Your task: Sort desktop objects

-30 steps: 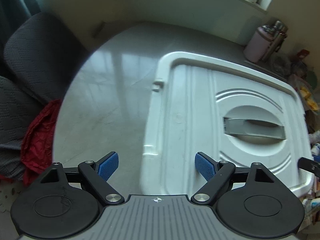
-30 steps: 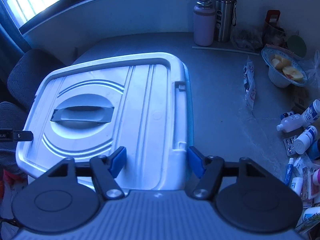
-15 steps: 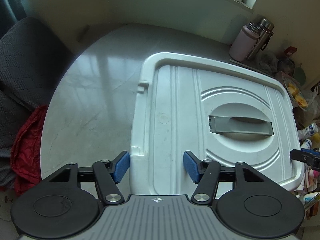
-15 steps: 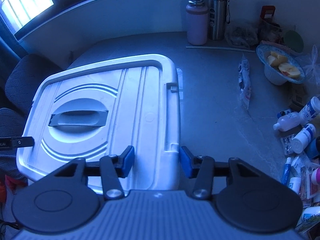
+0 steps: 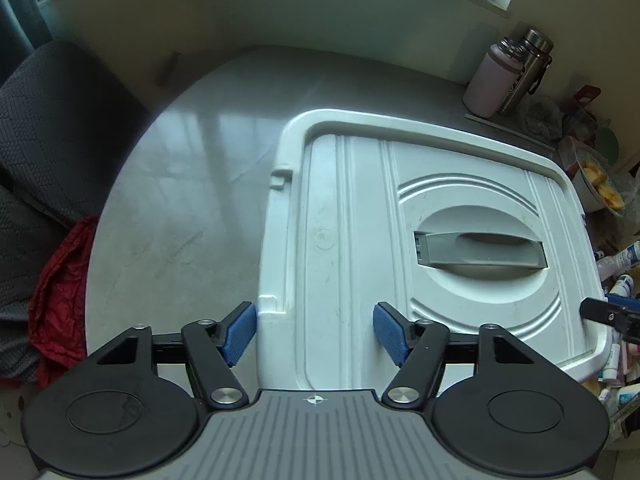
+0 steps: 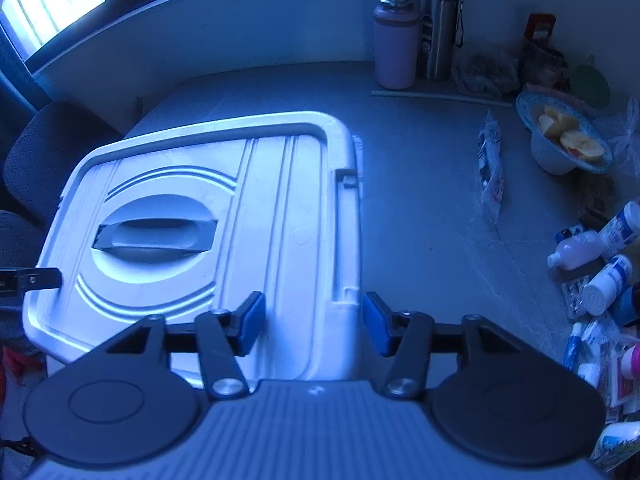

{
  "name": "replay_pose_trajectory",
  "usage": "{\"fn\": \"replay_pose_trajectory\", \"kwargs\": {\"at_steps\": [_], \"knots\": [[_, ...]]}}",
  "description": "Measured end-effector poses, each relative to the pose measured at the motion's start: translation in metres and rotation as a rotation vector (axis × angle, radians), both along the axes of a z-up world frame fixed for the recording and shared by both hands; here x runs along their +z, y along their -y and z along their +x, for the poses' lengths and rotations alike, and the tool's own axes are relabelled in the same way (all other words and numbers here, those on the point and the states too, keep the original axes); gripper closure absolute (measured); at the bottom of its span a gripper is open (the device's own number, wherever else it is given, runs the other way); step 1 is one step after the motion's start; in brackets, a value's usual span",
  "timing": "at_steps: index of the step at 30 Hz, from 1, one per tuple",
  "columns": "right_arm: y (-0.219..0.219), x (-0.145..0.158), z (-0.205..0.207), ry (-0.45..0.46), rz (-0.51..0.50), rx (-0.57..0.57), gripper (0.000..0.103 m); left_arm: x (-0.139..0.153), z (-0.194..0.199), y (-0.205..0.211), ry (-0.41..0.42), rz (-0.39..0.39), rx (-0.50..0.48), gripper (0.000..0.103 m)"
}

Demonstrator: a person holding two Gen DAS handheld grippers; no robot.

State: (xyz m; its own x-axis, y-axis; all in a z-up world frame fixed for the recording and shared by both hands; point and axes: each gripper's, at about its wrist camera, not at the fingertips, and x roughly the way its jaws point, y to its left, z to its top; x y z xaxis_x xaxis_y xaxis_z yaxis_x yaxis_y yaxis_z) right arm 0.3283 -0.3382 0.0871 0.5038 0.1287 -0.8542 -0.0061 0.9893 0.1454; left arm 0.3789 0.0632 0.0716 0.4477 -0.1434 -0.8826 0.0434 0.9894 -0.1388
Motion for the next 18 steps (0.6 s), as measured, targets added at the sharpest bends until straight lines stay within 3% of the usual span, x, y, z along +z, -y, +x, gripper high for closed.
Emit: {"fn": "replay_pose_trajectory", "kwargs": {"at_steps": [7, 12, 18], "knots": [[-0.008, 0.001, -0.001, 0.013, -0.063, 0.019, 0.041, 0.003, -0.008, -0.001, 0.017, 0.072, -0.006, 0.035], [-0.015, -0.002, -0.002, 0.022, -0.109, 0.03, 0.031, 0.001, -0.008, -0.004, 0.038, 0.06, -0.013, 0.034], [-0.015, -0.004, -0.004, 0.028, -0.102, 0.005, 0.029, -0.002, -0.011, -0.005, 0.067, 0.079, -0.024, 0.028]]}}
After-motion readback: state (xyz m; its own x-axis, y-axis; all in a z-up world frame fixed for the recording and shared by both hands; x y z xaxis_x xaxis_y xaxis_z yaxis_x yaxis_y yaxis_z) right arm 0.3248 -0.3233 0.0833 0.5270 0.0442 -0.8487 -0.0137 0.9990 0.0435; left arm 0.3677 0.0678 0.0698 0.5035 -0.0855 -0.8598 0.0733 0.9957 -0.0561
